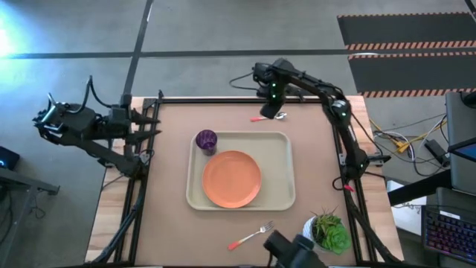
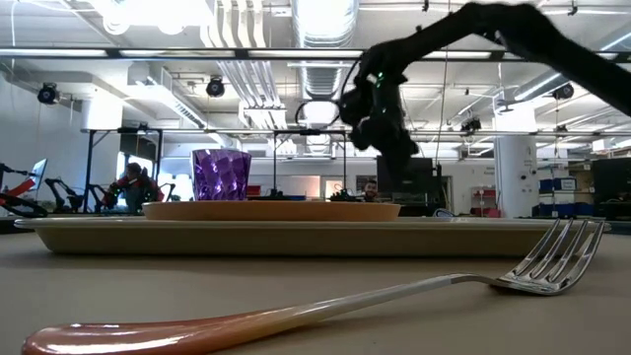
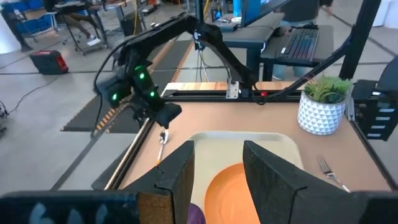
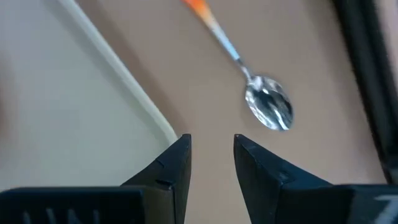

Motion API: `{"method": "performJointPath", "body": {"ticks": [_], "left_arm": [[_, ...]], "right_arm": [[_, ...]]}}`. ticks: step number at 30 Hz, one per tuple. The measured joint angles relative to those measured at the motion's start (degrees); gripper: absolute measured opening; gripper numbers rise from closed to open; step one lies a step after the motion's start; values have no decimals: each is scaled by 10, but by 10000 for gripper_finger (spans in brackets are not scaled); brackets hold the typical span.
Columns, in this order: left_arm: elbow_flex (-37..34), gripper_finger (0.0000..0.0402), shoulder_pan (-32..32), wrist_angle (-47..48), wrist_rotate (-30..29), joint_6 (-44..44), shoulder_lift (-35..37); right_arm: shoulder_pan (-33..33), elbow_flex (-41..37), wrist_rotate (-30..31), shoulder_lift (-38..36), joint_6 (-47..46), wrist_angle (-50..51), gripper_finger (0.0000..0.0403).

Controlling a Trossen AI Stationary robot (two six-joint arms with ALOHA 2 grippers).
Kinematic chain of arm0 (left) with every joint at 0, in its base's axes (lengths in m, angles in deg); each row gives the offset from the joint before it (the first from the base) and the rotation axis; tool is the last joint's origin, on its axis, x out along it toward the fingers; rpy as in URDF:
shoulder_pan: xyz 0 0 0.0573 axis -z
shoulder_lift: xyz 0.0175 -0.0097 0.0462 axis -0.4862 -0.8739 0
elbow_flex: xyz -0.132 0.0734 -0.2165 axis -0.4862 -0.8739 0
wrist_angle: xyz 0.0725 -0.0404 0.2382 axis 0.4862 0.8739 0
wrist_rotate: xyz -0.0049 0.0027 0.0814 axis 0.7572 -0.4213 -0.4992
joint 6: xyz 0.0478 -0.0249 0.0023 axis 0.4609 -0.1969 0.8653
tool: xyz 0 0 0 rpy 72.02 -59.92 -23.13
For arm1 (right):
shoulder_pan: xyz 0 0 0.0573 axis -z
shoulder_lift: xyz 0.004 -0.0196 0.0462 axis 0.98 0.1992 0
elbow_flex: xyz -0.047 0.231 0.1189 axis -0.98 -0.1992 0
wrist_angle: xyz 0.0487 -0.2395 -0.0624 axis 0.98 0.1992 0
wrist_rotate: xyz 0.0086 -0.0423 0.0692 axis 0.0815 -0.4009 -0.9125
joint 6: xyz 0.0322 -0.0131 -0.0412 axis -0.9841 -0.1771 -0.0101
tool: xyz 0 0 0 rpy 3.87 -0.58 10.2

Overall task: Pick and place plate/cup/fork/spoon on tray
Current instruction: Put the orange spoon on the beige tray

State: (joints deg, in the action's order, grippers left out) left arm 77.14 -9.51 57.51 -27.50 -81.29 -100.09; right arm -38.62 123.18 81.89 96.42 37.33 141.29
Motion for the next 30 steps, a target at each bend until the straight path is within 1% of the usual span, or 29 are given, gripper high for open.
{"method": "performJointPath", "body": {"ticks": [3,5,11,14,19,30], "left_arm": [[0,120,0,0,0,-1,-9],[0,120,0,-1,0,-2,-15],[0,120,0,-11,0,-15,-27],[0,120,0,-16,0,-15,-30],[0,120,0,-15,0,-15,-32],[0,120,0,-15,0,-15,-32]], "right_arm": [[0,36,-1,45,23,8,109],[1,59,-17,69,38,11,109],[0,116,-39,115,64,8,109],[0,119,-63,128,71,10,109],[0,119,-68,146,88,9,109],[9,118,-66,148,110,-17,109]]}}
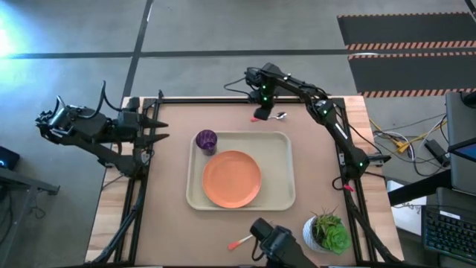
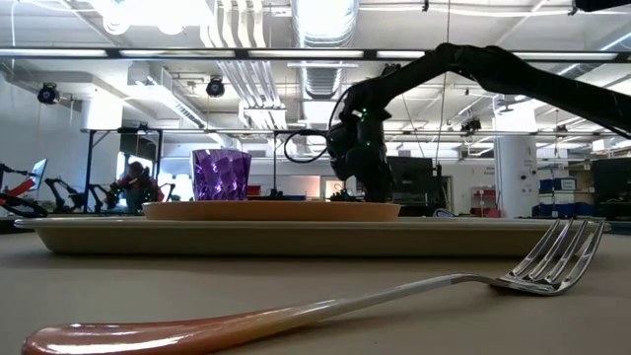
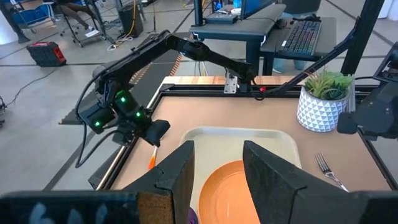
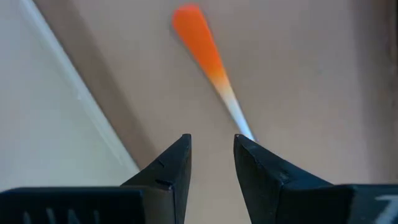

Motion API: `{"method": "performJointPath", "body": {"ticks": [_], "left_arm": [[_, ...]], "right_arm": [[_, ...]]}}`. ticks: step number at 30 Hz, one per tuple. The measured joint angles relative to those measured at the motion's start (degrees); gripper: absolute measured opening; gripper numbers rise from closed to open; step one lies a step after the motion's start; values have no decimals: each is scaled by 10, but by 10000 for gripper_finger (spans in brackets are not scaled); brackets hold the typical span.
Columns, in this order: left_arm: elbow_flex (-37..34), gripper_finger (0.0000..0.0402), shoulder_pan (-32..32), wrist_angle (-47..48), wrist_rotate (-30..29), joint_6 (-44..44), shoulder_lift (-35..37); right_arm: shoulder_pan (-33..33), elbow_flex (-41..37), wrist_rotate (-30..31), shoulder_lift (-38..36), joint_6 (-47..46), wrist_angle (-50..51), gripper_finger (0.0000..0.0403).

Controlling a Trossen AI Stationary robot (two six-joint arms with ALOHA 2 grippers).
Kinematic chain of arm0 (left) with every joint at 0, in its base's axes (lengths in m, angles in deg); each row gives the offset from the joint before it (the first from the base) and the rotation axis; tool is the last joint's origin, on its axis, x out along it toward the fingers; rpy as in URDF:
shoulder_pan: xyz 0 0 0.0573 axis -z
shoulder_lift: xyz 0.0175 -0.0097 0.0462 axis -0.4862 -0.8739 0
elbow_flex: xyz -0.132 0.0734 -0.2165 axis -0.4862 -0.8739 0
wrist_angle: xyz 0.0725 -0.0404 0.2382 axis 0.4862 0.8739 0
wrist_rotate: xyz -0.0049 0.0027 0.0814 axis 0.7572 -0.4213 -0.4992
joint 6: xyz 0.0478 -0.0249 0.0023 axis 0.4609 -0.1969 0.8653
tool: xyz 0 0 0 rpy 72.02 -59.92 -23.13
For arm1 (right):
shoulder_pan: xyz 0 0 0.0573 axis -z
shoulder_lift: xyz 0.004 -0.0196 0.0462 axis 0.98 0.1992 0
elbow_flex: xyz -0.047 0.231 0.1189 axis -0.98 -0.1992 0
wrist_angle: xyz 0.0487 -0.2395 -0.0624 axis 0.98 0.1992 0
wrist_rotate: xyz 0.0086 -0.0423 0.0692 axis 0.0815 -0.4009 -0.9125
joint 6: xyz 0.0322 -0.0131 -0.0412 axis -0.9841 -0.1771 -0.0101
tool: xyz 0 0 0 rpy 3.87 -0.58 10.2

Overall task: Pick and place plate/cup/fork/spoon on tray
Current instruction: Put the orange spoon on the beige tray

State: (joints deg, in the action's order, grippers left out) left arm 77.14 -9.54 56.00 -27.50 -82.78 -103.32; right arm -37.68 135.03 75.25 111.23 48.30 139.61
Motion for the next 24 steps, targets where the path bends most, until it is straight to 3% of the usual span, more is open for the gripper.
{"method": "performJointPath", "body": {"ticks": [24], "left_arm": [[0,120,0,0,0,0,-1]], "right_arm": [[8,-82,7,-3,0,-41,109]]}}
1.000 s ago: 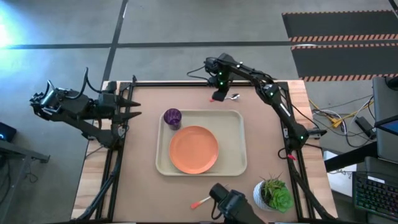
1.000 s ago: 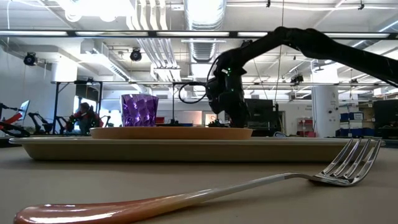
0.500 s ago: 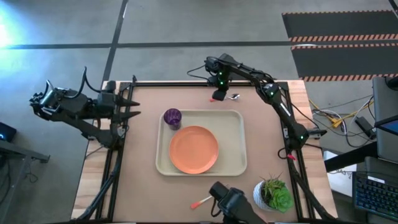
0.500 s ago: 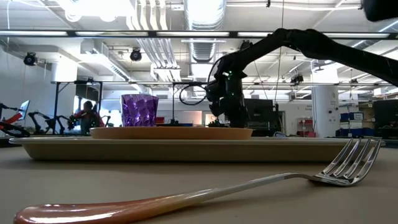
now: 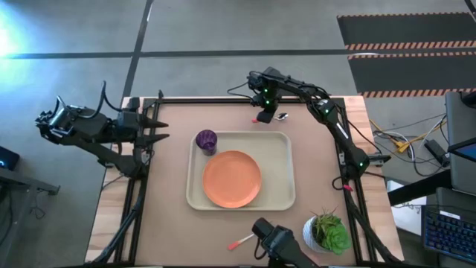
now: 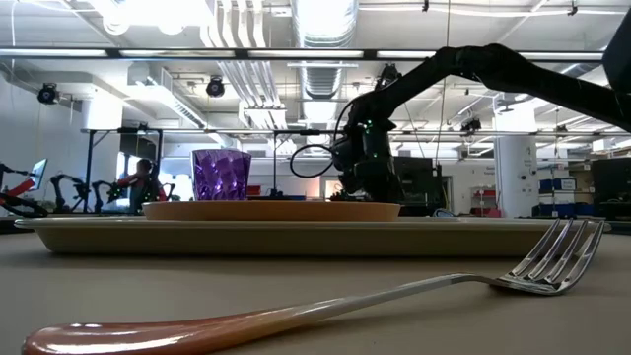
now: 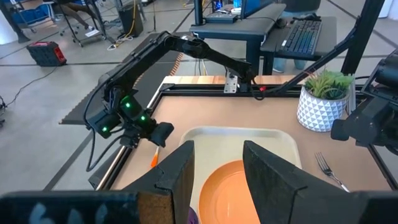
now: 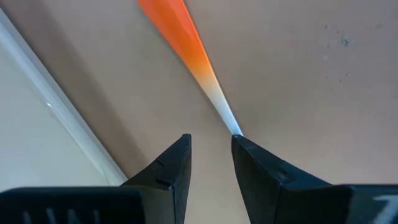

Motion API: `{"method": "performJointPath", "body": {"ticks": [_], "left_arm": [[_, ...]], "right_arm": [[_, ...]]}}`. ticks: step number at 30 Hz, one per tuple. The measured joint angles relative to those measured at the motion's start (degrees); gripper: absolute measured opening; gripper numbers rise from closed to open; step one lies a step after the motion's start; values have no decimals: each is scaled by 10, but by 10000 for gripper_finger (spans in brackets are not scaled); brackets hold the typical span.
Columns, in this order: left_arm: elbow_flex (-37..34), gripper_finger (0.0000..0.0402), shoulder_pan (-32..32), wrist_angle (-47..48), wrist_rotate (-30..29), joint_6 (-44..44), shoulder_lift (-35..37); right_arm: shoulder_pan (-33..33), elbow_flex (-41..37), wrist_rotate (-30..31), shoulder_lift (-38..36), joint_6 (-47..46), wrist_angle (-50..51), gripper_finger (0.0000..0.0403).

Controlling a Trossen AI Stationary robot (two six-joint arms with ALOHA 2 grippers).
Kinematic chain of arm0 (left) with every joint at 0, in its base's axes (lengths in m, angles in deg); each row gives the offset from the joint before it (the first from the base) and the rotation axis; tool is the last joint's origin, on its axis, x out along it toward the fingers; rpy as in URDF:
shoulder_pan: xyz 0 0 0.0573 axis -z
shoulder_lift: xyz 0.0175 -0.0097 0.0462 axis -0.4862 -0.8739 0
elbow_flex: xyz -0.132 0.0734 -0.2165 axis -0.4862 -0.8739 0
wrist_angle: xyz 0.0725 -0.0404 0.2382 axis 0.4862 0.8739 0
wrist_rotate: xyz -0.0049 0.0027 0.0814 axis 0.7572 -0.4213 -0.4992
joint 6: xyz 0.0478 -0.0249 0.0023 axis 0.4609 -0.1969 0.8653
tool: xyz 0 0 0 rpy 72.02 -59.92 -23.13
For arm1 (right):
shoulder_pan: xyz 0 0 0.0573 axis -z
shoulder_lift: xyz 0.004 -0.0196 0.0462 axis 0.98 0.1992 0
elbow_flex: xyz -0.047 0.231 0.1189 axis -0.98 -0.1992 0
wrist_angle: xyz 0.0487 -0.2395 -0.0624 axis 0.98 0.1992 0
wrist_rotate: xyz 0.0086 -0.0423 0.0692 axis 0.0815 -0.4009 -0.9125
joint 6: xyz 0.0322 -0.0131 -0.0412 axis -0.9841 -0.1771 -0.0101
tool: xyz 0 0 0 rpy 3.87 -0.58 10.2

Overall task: Pick and place plate/cup/fork/spoon on tray
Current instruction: Put the orange spoon on the beige tray

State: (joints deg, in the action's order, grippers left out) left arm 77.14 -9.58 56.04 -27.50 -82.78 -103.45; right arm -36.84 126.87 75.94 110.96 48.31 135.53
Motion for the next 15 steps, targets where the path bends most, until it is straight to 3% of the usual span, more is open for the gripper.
{"method": "performJointPath", "body": {"ticks": [6,15], "left_arm": [[0,120,0,0,0,0,0],[0,120,0,0,0,0,0]], "right_arm": [[-1,3,0,0,2,-11,109],[-16,69,4,-8,-1,-14,109]]}}
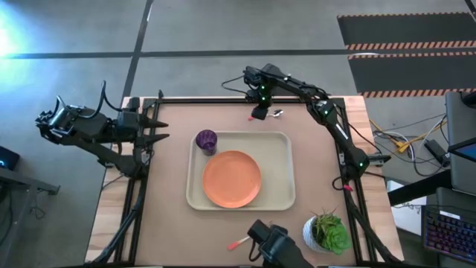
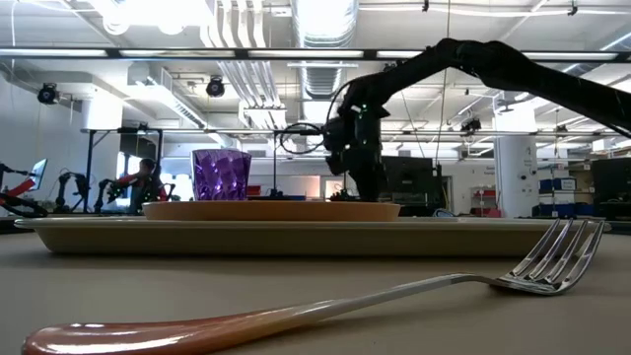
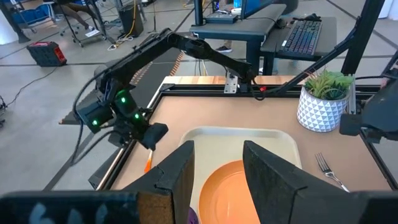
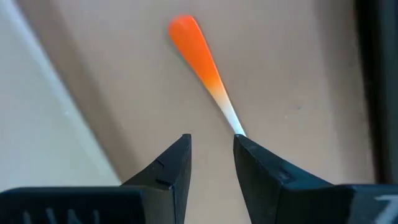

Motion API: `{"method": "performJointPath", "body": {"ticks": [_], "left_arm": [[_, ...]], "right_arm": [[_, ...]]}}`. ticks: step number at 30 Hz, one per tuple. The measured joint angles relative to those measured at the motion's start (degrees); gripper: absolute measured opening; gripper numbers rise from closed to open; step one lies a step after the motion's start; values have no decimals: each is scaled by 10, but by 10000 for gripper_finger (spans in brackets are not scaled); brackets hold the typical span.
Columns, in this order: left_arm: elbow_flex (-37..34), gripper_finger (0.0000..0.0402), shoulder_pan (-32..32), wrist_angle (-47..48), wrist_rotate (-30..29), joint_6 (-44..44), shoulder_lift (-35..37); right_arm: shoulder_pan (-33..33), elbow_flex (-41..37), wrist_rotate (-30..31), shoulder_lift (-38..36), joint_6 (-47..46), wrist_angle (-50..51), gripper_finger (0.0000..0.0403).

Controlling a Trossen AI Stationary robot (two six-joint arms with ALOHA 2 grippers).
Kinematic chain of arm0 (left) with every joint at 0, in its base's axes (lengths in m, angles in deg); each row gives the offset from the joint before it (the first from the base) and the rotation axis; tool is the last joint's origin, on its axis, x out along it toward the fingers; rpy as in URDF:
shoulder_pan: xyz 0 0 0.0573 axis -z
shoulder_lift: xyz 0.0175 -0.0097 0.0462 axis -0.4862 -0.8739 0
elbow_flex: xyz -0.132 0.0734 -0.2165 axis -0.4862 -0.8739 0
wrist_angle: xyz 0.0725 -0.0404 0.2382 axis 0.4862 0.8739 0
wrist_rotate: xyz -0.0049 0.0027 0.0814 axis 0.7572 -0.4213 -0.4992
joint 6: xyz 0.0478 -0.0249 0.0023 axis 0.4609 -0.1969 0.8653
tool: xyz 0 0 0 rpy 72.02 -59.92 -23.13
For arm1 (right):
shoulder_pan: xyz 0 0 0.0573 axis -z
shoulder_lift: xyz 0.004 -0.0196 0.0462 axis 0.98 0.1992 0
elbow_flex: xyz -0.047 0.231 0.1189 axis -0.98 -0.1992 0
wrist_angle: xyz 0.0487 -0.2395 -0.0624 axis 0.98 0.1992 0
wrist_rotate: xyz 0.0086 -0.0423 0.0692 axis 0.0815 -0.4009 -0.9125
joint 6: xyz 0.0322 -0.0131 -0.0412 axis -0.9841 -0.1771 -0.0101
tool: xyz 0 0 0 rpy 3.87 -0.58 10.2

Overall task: Pick and place plate/cup/fork/spoon on tray
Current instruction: Put the orange spoon on the beige tray

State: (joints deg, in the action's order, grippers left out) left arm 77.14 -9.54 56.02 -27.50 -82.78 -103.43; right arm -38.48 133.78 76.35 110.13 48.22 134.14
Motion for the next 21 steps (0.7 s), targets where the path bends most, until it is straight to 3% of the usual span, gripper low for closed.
{"method": "performJointPath", "body": {"ticks": [7,13,21], "left_arm": [[0,120,0,0,0,0,1],[0,120,0,1,0,0,0],[0,120,0,1,0,0,0]], "right_arm": [[-16,-7,43,0,34,-1,109],[-14,-35,140,0,78,-11,109],[-14,-59,131,0,78,-35,109]]}}
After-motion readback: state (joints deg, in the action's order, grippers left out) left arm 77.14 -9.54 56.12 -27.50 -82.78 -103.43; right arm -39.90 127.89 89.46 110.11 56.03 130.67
